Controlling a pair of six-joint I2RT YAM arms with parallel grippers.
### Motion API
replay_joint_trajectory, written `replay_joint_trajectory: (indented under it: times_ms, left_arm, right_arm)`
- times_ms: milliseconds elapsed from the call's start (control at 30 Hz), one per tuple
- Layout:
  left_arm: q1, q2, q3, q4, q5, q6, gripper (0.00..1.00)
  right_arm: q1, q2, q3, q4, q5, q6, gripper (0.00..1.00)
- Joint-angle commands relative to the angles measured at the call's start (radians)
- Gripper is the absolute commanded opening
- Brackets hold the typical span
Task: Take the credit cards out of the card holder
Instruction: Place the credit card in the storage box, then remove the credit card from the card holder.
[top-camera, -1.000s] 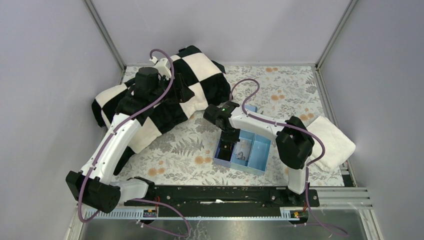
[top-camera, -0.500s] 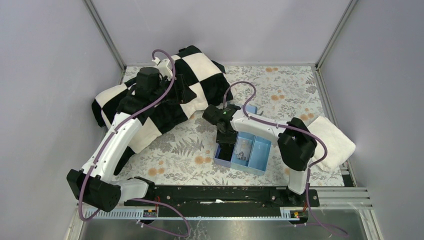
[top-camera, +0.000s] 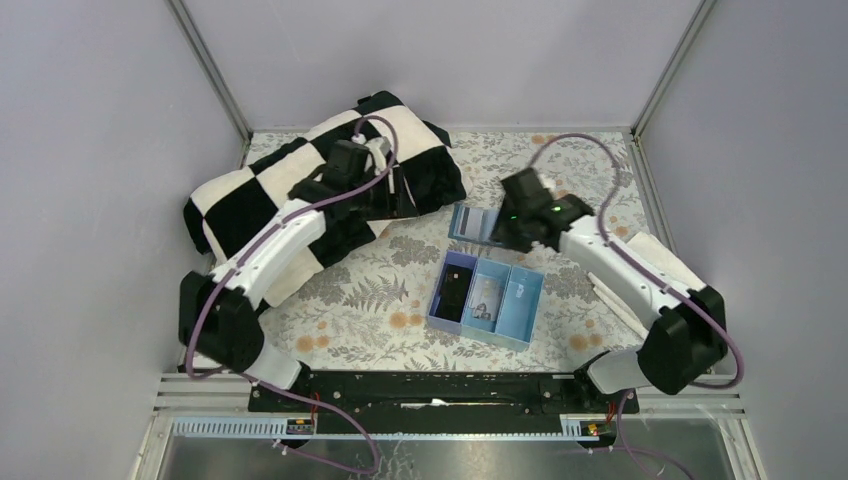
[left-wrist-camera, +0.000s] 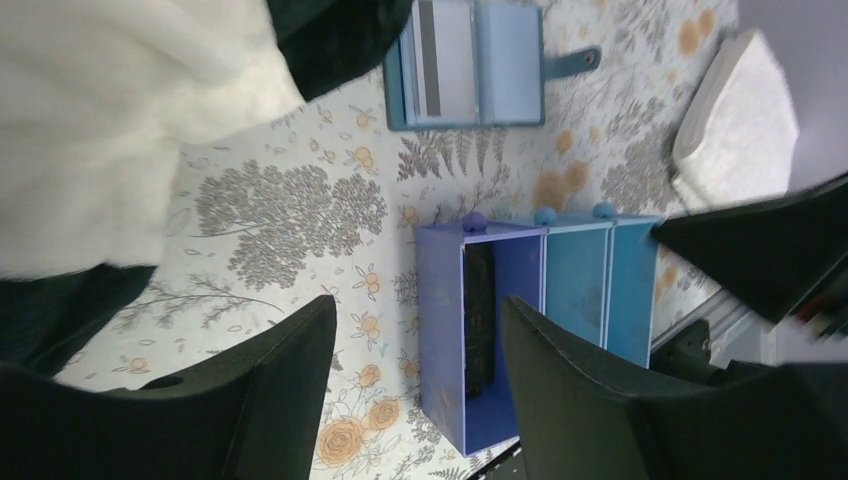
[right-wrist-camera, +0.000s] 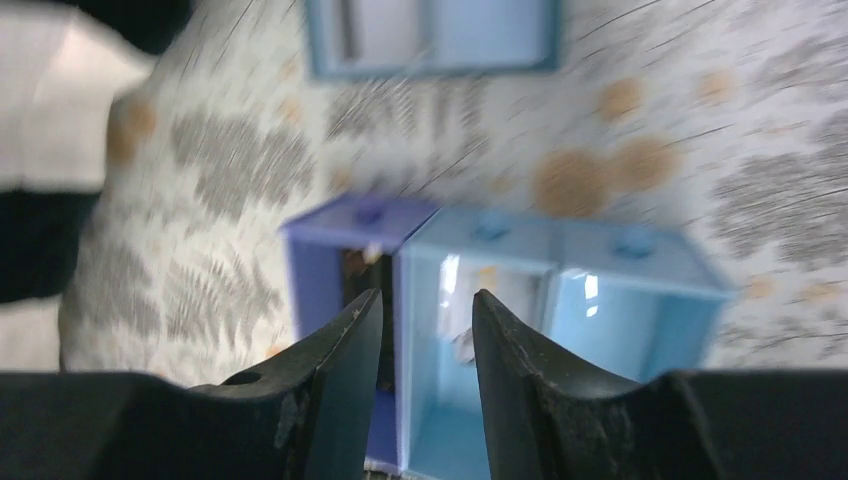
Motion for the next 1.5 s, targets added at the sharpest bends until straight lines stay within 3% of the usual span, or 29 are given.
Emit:
replay_joint_trajectory:
  times_ms: [0,233,367,500,700,1000,1467]
  left_arm:
    - [-0.081,0.121,0.084,0.034,-0.041,0.007,0.66]
    - [-0.18,0.358,0.228,0.092,-0.051,-0.05,0.67]
    - [-0.227,0.503,0.327,0.129,-0.057,-0.049,0.63]
    - [-0.23,0.613,0.399,0.168,-0.092,-0.081,0.57]
    - [-0.232,0.736,0.51,0.178,-0.086,-0.091,0.6]
    - [-0.231,0.785,0.535,0.174,-0.202,-0.043,0.63]
    - [-0.233,0.847,0.56,0.163,-0.182,-0.034,0.63]
  right_arm:
    - [-0.184,-0.043,-0.106,0.141,-0.102,-0.082,0.46]
    - [-0.306,0.155,0.0,0.25,-0.195,-0.155,0.44]
    - [-0.339,0.27,0.055,0.285,-0.243,-0.181,0.38]
    - [-0.34,0.373,0.117,0.3,-0.293,-0.202,0.33]
    - [-0.379,0.424,0.137,0.306,-0.268,-0.183,0.32]
    - [-0.448,0.444,0.103,0.308,-0.255,-0.188,0.33]
    - [-0.46,0.471,0.074,0.322,-0.237,-0.182,0.33]
